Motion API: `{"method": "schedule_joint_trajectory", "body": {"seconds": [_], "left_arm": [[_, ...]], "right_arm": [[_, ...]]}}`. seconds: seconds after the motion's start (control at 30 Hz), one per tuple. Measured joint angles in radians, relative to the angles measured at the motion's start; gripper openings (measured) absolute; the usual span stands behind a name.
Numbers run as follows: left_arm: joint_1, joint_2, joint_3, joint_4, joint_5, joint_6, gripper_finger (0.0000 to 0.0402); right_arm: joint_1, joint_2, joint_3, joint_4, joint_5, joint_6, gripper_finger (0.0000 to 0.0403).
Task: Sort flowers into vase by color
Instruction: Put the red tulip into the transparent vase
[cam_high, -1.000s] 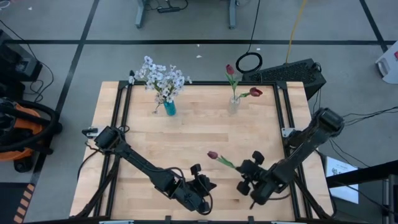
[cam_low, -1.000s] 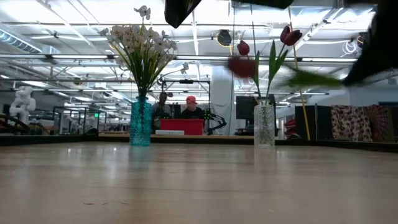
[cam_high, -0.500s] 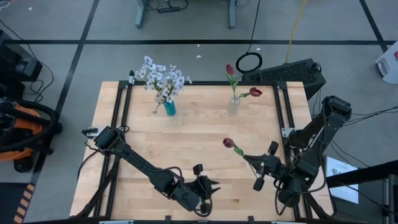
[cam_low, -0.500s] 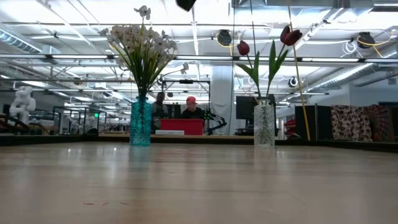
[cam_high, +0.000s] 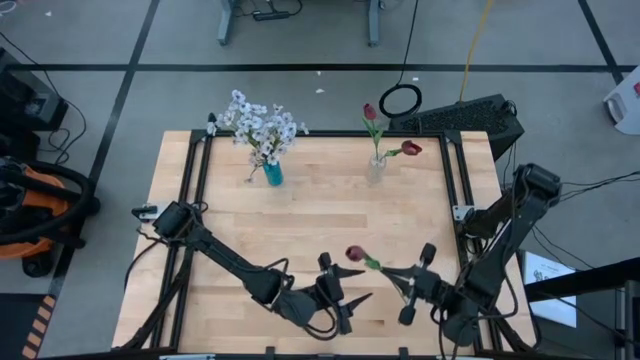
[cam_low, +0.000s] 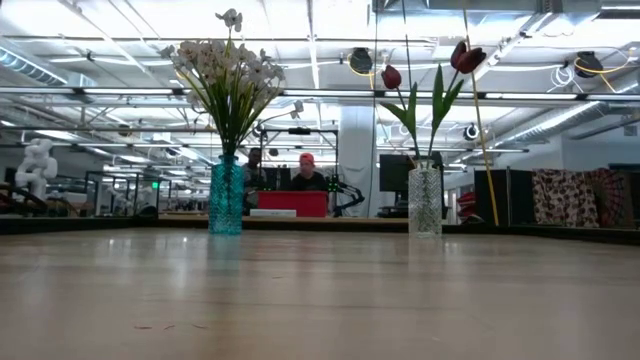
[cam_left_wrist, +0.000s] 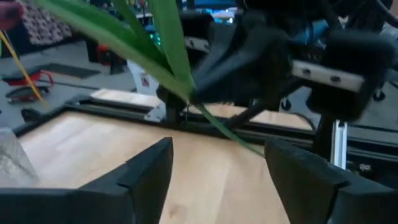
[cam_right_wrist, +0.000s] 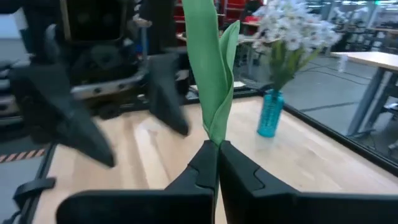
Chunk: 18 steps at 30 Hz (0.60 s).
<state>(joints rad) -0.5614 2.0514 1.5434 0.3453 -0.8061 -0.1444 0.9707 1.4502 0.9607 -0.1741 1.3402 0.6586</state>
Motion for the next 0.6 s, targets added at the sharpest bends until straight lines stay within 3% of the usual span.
{"method": "schedule_joint_trajectory", "body": {"seconds": [0.27, 0.47, 0.6], "left_arm": [[0.018, 0.000, 0.000, 0.075, 0.071, 0.066, 0.0272], [0.013, 0.000, 0.000, 0.138, 0.085, 0.155, 0.0272], [0.002, 0.000, 0.000, 0.208, 0.153, 0.203, 0.0272]], "right_arm": [[0.000, 0.022, 0.000, 0.216, -0.020, -0.228, 0.0000], [0.000, 0.021, 0.000, 0.346, -0.134, -0.370, 0.0000], [0.000, 0.022, 0.000, 0.390, -0.168, -0.430, 0.0000]]}}
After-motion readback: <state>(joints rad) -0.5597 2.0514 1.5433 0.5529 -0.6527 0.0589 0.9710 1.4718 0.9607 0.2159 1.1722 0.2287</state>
